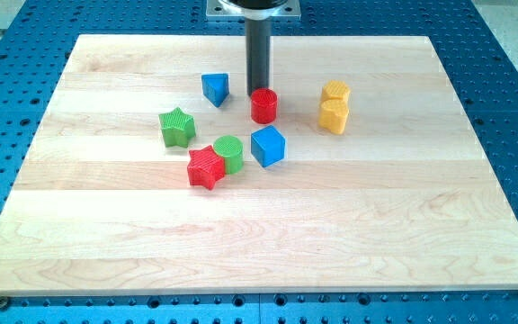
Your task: Keep red circle on left to red star
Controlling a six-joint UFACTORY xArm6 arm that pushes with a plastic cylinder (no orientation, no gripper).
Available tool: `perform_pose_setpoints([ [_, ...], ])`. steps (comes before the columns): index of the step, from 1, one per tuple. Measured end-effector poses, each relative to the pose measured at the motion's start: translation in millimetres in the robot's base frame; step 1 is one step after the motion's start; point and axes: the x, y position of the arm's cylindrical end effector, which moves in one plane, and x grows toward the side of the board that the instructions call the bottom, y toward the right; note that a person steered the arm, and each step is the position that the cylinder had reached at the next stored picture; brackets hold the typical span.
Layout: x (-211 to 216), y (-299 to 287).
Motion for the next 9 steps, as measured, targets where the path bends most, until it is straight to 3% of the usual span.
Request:
perform_pose_setpoints([
  [2, 79, -59],
  [3, 58, -54],
  [4, 46, -10],
  [5, 95, 0],
  [9, 102, -115],
])
